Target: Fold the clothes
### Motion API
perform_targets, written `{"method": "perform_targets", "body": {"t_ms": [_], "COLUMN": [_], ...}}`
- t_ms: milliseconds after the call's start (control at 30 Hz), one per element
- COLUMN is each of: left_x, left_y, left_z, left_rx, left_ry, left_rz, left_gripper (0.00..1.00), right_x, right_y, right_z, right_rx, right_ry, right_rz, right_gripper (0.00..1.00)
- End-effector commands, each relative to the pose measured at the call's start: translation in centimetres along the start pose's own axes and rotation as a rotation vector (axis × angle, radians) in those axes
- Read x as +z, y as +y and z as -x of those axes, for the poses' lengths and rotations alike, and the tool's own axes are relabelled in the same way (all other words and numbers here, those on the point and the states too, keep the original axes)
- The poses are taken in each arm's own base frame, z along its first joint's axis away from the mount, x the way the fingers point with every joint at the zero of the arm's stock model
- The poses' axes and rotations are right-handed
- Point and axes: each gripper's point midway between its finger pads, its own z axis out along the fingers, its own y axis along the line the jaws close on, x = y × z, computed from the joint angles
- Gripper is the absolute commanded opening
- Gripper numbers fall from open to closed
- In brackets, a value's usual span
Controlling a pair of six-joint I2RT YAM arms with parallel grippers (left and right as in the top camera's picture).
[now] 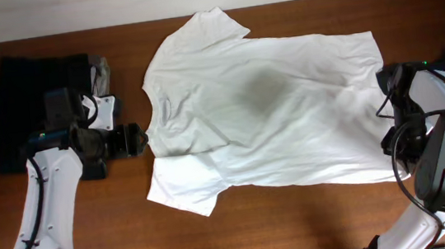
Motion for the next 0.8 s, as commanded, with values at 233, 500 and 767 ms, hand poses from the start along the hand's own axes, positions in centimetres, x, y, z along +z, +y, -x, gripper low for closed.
{"method": "perform_targets", "body": {"t_ms": [233, 500, 767], "left_x": [4.9, 7.5, 7.1], "left_y": [-1.6, -2.2, -2.3], "left_z": [-8.6, -9.4, -11.0], "left_rx": [-0.113, -0.095, -0.098], "left_ry": [0.225, 0.154, 0.218], "left_rz": [-0.026, -0.114, -0.114], "left_gripper": [0.82, 0.56, 0.0], "right_x": [-8.3, -9.3, -9.6], "right_y": [5.6, 6.4, 6.8], "right_z": [1.9, 2.3, 3.3], "right_rx": [-0.134, -0.17, -0.163], "right_ry": [-0.057, -0.087, -0.128], "right_rz": [0.509, 0.563, 0.579], "right_gripper": [0.33, 0.36, 0.36]}}
